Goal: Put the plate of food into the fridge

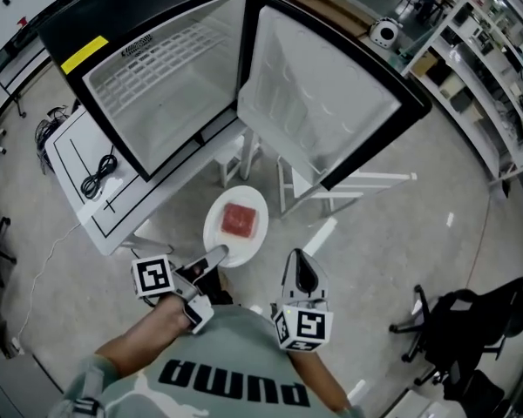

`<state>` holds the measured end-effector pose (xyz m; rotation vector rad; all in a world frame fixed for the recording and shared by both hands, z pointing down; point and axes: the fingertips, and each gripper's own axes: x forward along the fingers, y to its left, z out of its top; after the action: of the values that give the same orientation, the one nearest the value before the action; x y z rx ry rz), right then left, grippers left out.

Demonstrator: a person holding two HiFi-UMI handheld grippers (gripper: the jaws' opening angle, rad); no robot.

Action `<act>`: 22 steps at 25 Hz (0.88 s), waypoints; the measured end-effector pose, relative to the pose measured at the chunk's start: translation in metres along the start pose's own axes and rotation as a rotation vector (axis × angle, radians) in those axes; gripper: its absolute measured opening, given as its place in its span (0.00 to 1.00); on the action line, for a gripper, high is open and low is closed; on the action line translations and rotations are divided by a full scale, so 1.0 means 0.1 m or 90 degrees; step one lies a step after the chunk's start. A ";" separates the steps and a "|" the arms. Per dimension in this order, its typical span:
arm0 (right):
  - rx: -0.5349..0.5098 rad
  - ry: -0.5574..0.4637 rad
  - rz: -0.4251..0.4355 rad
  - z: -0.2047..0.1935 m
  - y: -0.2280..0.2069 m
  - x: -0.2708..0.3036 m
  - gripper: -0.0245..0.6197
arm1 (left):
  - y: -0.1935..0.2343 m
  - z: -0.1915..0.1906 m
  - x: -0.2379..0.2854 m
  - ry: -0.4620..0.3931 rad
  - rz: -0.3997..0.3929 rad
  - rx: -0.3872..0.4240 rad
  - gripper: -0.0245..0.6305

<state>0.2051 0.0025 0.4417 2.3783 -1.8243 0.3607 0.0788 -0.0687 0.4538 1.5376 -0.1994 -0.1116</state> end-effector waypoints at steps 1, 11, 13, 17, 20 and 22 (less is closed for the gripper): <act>-0.001 0.001 0.002 0.01 0.04 0.07 0.05 | 0.01 0.06 0.00 0.001 0.000 -0.001 0.11; -0.022 -0.005 0.024 0.14 0.44 0.60 0.05 | 0.02 0.58 -0.04 0.002 -0.012 0.007 0.11; -0.030 -0.008 0.031 0.17 0.51 0.65 0.05 | 0.00 0.64 -0.05 -0.005 -0.022 0.004 0.11; -0.043 -0.013 0.046 0.27 0.62 0.76 0.05 | -0.03 0.77 -0.11 -0.024 -0.029 0.002 0.11; -0.048 -0.013 0.061 0.29 0.69 0.86 0.05 | -0.02 0.88 -0.15 -0.041 -0.027 0.001 0.11; -0.047 -0.012 0.071 0.31 0.72 0.96 0.05 | 0.00 0.95 -0.15 -0.054 -0.027 0.003 0.11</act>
<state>0.1622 -0.1134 0.4334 2.2455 -1.9474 0.2772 0.0449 -0.1590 0.4546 1.5440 -0.2346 -0.2094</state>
